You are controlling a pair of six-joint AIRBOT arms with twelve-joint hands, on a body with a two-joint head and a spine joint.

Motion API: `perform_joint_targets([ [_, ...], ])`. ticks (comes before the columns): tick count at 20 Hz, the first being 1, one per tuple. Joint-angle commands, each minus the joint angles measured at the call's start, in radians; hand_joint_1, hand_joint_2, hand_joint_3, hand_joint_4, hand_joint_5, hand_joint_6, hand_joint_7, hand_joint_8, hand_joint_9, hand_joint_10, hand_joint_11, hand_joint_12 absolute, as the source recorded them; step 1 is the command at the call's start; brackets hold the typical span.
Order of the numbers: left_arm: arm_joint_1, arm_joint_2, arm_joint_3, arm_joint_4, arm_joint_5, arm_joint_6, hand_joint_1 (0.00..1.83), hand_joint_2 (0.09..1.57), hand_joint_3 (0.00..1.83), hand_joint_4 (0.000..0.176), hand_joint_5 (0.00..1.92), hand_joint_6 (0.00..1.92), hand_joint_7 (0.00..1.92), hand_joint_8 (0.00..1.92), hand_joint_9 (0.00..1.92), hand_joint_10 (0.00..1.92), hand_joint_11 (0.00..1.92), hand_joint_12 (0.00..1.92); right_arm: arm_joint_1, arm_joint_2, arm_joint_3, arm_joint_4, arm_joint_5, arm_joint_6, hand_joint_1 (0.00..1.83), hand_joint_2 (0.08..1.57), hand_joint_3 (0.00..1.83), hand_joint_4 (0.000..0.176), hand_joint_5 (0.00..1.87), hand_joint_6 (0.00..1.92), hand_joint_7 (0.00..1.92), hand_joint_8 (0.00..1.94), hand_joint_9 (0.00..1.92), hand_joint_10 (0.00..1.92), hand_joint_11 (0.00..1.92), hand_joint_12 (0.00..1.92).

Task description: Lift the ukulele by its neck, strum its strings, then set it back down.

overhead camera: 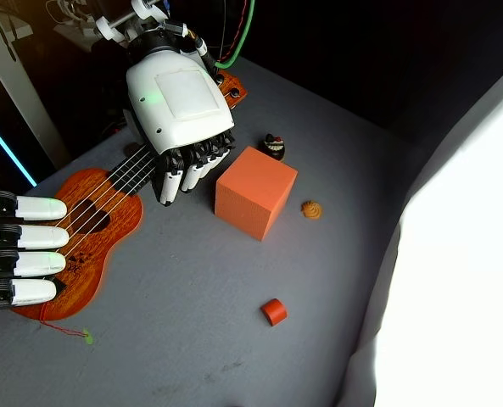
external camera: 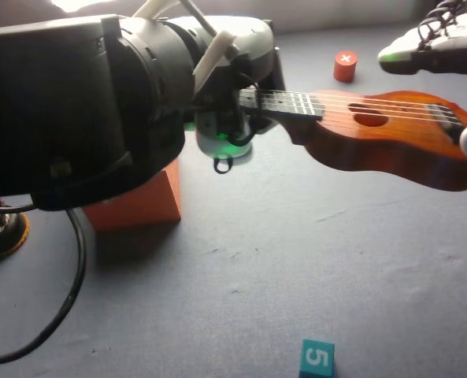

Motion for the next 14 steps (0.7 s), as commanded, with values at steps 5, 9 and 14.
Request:
perform_joint_targets([
  [5,-0.024,0.006,-0.012,0.067,-0.025,0.007,1.45,1.18,0.00,0.041,1.16,1.92,1.29,1.92,1.44,1.92,1.53,1.92,0.023,-0.031,0.029,0.052,0.075,0.012,0.00,1.30,0.00,0.000,0.17,0.01,0.18,0.00,0.13,0.12,0.00,0.54],
  [9,-0.029,0.008,-0.012,0.076,-0.025,0.007,1.44,1.17,0.00,0.050,1.17,1.92,1.27,1.92,1.42,1.92,1.51,1.92,0.002,-0.042,0.030,0.052,0.074,0.019,0.00,1.29,0.00,0.000,0.17,0.01,0.17,0.00,0.12,0.12,0.00,0.58],
  [14,-0.035,0.008,-0.018,0.076,-0.025,0.008,1.46,1.18,0.00,0.075,1.17,1.92,1.29,1.92,1.43,1.92,1.52,1.92,-0.020,-0.042,0.030,0.052,0.075,0.029,0.00,1.30,0.00,0.000,0.17,0.01,0.17,0.00,0.13,0.14,0.00,0.65],
])
